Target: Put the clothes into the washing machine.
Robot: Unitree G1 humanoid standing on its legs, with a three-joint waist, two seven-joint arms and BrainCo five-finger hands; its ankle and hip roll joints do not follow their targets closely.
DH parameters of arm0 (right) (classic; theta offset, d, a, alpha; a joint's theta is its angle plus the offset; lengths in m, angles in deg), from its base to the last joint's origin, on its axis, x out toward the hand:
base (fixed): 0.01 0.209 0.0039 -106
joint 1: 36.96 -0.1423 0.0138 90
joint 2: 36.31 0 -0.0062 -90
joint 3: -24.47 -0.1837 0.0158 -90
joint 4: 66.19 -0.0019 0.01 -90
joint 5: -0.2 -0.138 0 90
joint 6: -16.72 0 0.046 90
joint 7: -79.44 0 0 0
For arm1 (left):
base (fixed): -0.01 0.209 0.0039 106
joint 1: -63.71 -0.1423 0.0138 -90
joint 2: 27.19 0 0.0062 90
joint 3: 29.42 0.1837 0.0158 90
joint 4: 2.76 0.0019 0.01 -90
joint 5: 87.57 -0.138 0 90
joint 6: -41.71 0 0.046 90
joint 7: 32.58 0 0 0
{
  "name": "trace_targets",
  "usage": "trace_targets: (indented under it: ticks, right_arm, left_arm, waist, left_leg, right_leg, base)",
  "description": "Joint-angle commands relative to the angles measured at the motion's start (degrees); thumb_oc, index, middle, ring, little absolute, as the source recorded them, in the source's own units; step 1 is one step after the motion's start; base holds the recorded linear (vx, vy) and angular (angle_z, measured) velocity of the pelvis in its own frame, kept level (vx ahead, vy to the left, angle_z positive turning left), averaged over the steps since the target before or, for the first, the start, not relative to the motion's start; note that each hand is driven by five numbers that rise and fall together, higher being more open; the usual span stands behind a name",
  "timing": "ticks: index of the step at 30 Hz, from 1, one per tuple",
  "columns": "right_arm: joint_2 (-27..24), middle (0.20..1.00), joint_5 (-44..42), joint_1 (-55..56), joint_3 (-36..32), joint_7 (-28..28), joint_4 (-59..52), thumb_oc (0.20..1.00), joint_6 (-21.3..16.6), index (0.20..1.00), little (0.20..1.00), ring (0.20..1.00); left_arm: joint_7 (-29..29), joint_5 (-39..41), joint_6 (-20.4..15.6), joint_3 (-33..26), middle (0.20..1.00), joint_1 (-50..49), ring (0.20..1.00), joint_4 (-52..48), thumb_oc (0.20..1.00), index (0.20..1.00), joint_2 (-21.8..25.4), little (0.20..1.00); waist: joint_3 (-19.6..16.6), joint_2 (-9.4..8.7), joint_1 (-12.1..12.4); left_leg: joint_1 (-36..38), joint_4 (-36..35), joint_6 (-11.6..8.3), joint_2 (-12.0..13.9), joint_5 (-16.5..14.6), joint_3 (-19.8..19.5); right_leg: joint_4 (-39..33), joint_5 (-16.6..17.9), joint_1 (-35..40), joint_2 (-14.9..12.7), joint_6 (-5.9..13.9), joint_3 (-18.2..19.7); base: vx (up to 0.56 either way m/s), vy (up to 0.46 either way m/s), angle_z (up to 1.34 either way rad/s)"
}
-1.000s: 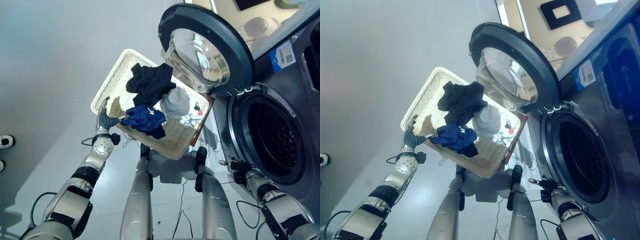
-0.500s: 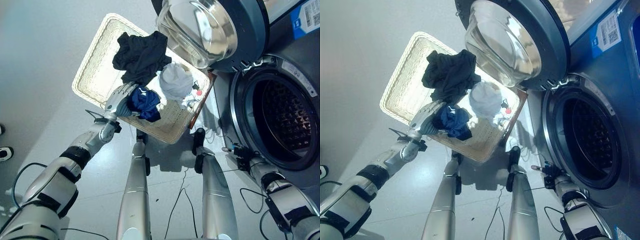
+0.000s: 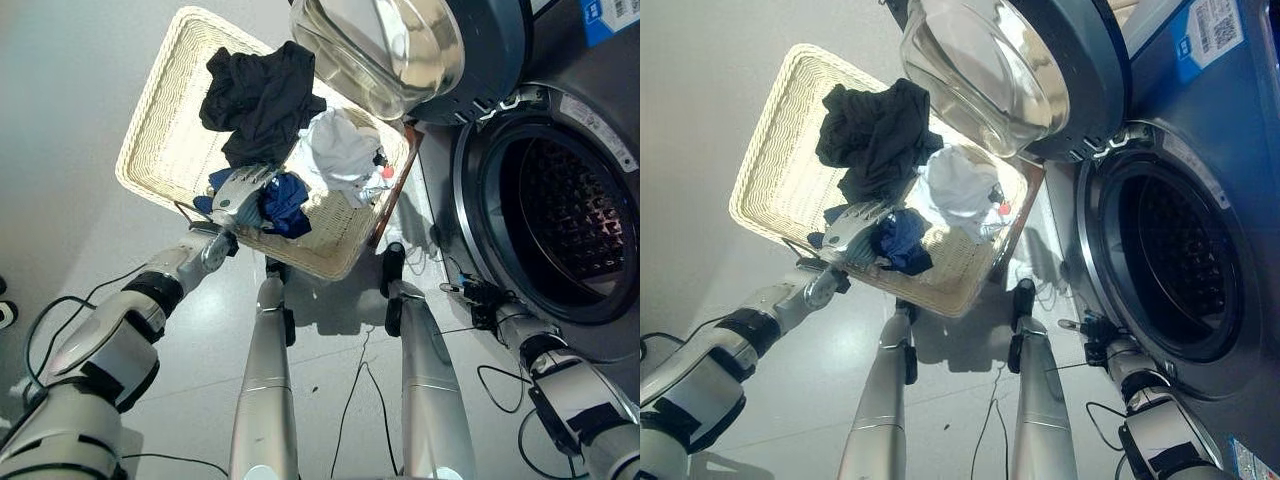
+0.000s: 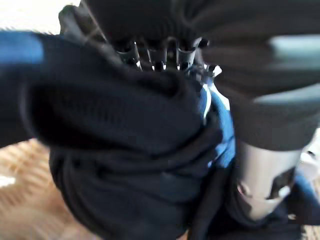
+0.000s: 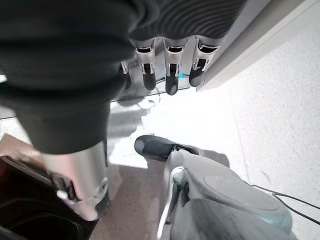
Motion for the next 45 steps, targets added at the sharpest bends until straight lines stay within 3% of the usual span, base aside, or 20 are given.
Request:
trace_targets:
  ticks: [1, 6, 11, 13, 14, 16, 21, 28, 31, 35, 38, 45]
  right_arm:
    - [-1.7, 1.000, -2.1, 1.0, 2.3, -0.4, -1.2, 1.000, -0.4, 1.000, 1.000, 1.000]
    - [-1.5, 1.000, -2.2, 0.1, 3.1, -0.5, -1.0, 1.000, -0.4, 1.000, 1.000, 1.000]
    - [-0.8, 1.000, -2.6, -0.8, 4.3, -0.9, -0.6, 1.000, -0.4, 1.000, 1.000, 1.000]
    - [-0.7, 1.000, -2.7, -0.9, 4.5, -1.0, -0.5, 1.000, -0.5, 1.000, 1.000, 1.000]
    - [-0.7, 1.000, -2.7, -0.9, 4.5, -1.0, -0.5, 1.000, -0.5, 1.000, 1.000, 1.000]
    - [-0.7, 1.000, -2.4, -1.4, 4.6, -1.0, -0.2, 1.000, -0.4, 1.000, 1.000, 1.000]
    - [-0.7, 1.000, -2.6, -2.2, 5.2, -1.2, -0.1, 1.000, -0.2, 1.000, 1.000, 1.000]
    - [-0.9, 1.000, -4.7, -3.2, 5.1, -2.1, 0.0, 1.000, -2.1, 1.000, 1.000, 1.000]
    - [-1.0, 1.000, -8.3, -3.1, 3.9, -2.4, -1.6, 1.000, -6.0, 1.000, 1.000, 1.000]
    - [-0.9, 1.000, -10.3, -2.0, 2.4, -2.9, -3.5, 1.000, -9.6, 1.000, 1.000, 1.000]
    - [-0.4, 1.000, -13.7, 0.1, -0.4, -4.4, -9.1, 1.000, -13.9, 1.000, 1.000, 1.000]
    - [2.9, 1.000, -17.0, 4.8, -2.4, -9.5, -26.0, 1.000, -17.0, 1.000, 1.000, 1.000]
  left_arm:
    - [-2.6, -3.0, 1.5, -2.1, 1.000, 0.9, 1.000, 3.3, 1.000, 1.000, -0.3, 1.000]
    - [-6.4, -5.9, 5.1, -1.5, 1.000, 0.1, 1.000, 8.5, 1.000, 1.000, -1.8, 1.000]
    - [-8.4, -8.2, 5.3, -1.0, 1.000, -0.7, 1.000, 12.2, 1.000, 1.000, -2.9, 1.000]
    - [-8.8, -8.2, 5.3, -0.7, 0.586, -0.9, 0.586, 12.9, 0.586, 0.586, -3.2, 0.586]
    - [-9.0, -8.3, 5.4, -0.7, 0.533, -0.9, 0.533, 13.0, 0.533, 0.533, -3.3, 0.533]
    - [-10.0, -8.7, 5.3, -0.3, 0.200, -1.1, 0.200, 14.4, 0.200, 0.200, -3.8, 0.200]
    - [-10.5, -8.3, 4.7, 0.1, 0.200, -1.4, 0.200, 15.6, 0.200, 0.200, -4.3, 0.200]
    - [-5.3, -2.1, 3.6, -1.8, 0.200, -1.1, 0.200, 15.1, 0.200, 0.200, -4.6, 0.200]
    - [-0.2, 8.2, -0.1, -6.8, 0.200, -1.5, 0.200, 12.6, 0.200, 0.200, -4.3, 0.200]
    - [2.9, 16.2, -3.2, -11.7, 0.200, -2.5, 0.200, 9.3, 0.200, 0.200, -3.7, 0.200]
    - [7.2, 26.3, -8.9, -20.4, 0.200, -5.2, 0.200, 2.1, 0.200, 0.200, -3.6, 0.200]
    - [13.8, 30.5, -14.8, -29.1, 0.200, -11.2, 0.200, -11.7, 0.200, 0.200, -5.5, 0.200]
  waist:
    - [-1.1, -2.49, 0.1]
    - [-1.1, -2.76, -0.3]
    - [-1.1, -2.95, -0.4]
    - [-1.1, -2.95, -0.4]
    - [-1.1, -2.95, -0.4]
    - [-1.1, -2.86, -0.5]
    - [-1.1, -2.73, -0.5]
    - [-1.1, -2.71, -0.2]
    - [-1.1, -2.79, 0.1]
    - [-1.1, -2.86, 0.4]
    - [-1.1, -3.03, 1.0]
    - [-1.1, -3.58, 1.9]
  left_leg:
    - [-2.1, 8.5, 5.66, -5.7, -5.1, 1.0]
    - [-1.9, 8.2, 5.50, -5.6, -4.8, 1.1]
    - [-1.6, 7.6, 5.47, -5.5, -4.6, 1.2]
    - [-1.5, 7.4, 5.45, -5.5, -4.5, 1.3]
    - [-1.5, 7.4, 5.45, -5.5, -4.5, 1.3]
    - [-1.4, 7.3, 5.42, -5.4, -4.4, 1.3]
    - [-1.4, 7.1, 5.29, -5.4, -4.2, 1.4]
    - [-0.7, 6.3, 5.19, -5.4, -3.8, 1.3]
    - [-0.5, 6.1, 5.13, -5.4, -3.6, 1.1]
    - [-0.1, 5.7, 5.04, -5.5, -3.6, 0.9]
    - [0.6, 5.1, 4.94, -5.8, -3.7, 0.5]
    - [0.9, 4.6, 4.87, -6.6, -4.1, -0.5]
  right_leg:
    - [-10.3, 11.5, 1.5, 4.5, 0.96, -0.8]
    - [-10.7, 11.7, 1.7, 4.7, 0.89, -0.7]
    - [-11.3, 11.8, 2.0, 4.8, 0.70, -0.6]
    - [-11.4, 11.8, 2.1, 4.8, 0.68, -0.6]
    - [-11.4, 11.8, 2.2, 4.8, 0.68, -0.6]
    - [-11.4, 11.8, 2.3, 4.8, 0.66, -0.6]
    - [-11.6, 11.7, 2.3, 4.8, 0.54, -0.5]
    - [-12.1, 11.7, 3.1, 4.8, 0.50, -0.7]
    - [-12.1, 11.6, 3.3, 4.8, 0.49, -0.7]
    - [-12.2, 11.4, 3.7, 4.8, 0.57, -0.8]
    - [-12.4, 11.2, 4.3, 4.6, 0.74, -1.4]
    - [-12.4, 10.9, 4.6, 4.2, 0.97, -2.4]
  base:
    - [0.00, 0.000, 0.00]
    - [0.00, 0.000, 0.00]
    - [0.00, 0.004, -0.01]
    - [0.00, 0.014, -0.05]
    - [0.00, 0.012, -0.04]
    - [-0.01, 0.026, -0.04]
    - [0.00, 0.014, -0.02]
    - [0.00, 0.000, 0.00]
    - [0.00, 0.000, 0.00]
    - [0.00, -0.004, -0.01]
    - [-0.02, -0.039, -0.01]
    - [-0.02, -0.055, 0.02]
